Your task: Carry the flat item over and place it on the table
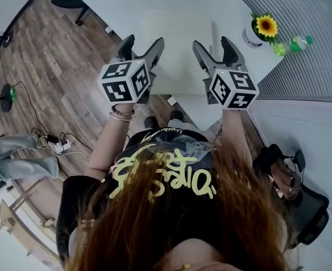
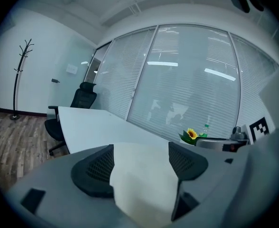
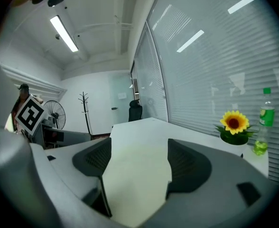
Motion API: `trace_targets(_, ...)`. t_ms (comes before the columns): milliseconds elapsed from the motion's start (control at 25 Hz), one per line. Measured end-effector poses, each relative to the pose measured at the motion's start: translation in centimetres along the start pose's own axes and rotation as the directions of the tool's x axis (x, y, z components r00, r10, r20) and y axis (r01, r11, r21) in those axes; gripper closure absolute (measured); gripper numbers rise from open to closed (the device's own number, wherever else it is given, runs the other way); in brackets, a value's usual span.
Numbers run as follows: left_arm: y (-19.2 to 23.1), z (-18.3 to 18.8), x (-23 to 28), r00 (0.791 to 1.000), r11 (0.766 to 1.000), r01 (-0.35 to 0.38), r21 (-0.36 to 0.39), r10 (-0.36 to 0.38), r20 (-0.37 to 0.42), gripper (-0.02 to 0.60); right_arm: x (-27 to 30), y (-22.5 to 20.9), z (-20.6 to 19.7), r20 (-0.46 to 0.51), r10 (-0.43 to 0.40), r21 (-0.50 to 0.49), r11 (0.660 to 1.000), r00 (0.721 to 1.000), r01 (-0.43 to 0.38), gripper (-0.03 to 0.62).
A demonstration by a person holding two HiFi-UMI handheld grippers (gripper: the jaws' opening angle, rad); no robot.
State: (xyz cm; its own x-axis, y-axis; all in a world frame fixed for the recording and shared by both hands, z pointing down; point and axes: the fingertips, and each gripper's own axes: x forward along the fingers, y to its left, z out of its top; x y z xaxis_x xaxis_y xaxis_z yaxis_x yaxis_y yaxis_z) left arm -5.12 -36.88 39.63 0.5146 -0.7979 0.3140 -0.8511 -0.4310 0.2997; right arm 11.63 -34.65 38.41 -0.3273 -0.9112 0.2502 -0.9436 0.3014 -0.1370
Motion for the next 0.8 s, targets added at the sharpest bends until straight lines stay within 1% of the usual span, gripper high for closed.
trace_targets(120,-0.9,1.5,-1.0,0.999,1.0,0.013,0.012,-0.014,0.038,0.221,-0.8,0.6,1.6,0.04,0.014,-0.013,1.0,0.999,-0.013,0.221)
trace_targets(400,-2.9,4.7,-3.1,0.991,0.997,0.05,0.067,-0.058,0.119,0.222,-2.4,1.9,5.2,0.131,0.053,-0.04,0.998,0.99,-0.048,0.221)
trace_targets(600,-4.0,6.8,-4.6,0.984,0.992,0.051,0.118,-0.07,0.163,0.222,-3.7,3.0,7.8,0.183,0.078,-0.071,0.995,0.98,-0.066,0.221)
trace_targets(800,-4.5,7.6,-5.4,0.981,0.989,0.044,0.138,-0.069,0.183,0.223,-4.8,3.8,9.8,0.226,0.107,-0.095,0.992,0.968,-0.087,0.221)
